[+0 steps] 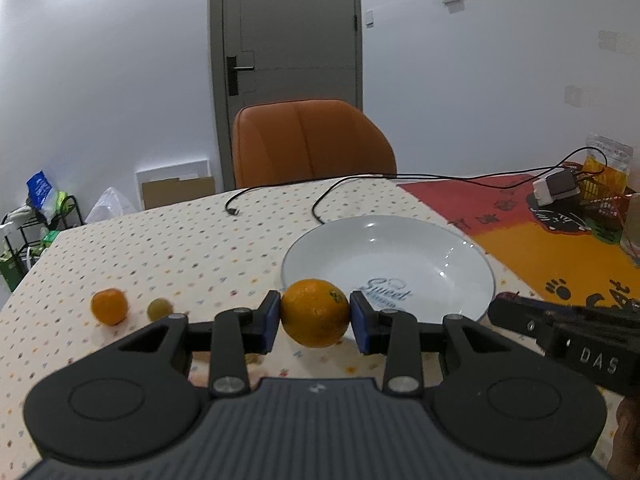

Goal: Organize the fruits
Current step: 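Carry both fruits over the white bowl and open left gripper, dropping the mandarin, then open right gripper to drop the red fruit into the white bowl, then move both grippers back toward the remaining fruit cluster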

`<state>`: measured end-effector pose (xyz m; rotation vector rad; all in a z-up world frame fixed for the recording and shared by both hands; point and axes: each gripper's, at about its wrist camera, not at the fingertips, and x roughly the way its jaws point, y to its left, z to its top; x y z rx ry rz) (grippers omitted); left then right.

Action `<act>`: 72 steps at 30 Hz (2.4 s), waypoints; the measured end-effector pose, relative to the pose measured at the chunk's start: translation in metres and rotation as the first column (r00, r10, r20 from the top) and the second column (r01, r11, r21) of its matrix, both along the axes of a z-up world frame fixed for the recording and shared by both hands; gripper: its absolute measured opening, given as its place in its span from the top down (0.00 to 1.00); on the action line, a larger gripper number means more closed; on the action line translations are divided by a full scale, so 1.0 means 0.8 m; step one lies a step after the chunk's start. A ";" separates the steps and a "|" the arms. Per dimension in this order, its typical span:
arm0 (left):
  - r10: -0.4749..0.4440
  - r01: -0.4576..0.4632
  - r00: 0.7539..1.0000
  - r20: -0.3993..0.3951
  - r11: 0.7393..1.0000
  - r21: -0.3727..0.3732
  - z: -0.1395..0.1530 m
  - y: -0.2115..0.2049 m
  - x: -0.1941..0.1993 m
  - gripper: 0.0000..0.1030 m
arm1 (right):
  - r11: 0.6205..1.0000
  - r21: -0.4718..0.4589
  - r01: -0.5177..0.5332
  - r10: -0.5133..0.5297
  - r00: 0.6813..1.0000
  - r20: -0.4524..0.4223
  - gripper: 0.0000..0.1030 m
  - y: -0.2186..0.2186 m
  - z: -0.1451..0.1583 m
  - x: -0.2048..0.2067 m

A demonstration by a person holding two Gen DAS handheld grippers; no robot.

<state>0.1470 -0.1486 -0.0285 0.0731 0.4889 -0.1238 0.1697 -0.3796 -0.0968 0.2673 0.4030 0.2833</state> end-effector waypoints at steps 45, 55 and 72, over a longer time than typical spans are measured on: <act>0.134 -0.135 0.990 -0.043 0.991 -0.022 -0.007 0.055 -0.003 0.35 | 0.998 -0.030 -0.060 0.060 0.998 -0.001 0.66 0.036 0.003 0.037; 0.203 -0.205 0.978 -0.041 0.978 -0.051 -0.011 0.098 -0.021 0.20 | 0.996 -0.054 -0.066 0.066 0.998 -0.009 0.44 0.057 0.008 0.022; 0.266 -0.266 0.964 -0.010 0.958 -0.109 -0.005 0.150 -0.061 0.11 | 0.995 -0.078 -0.054 0.052 0.998 -0.026 0.00 0.090 0.020 0.000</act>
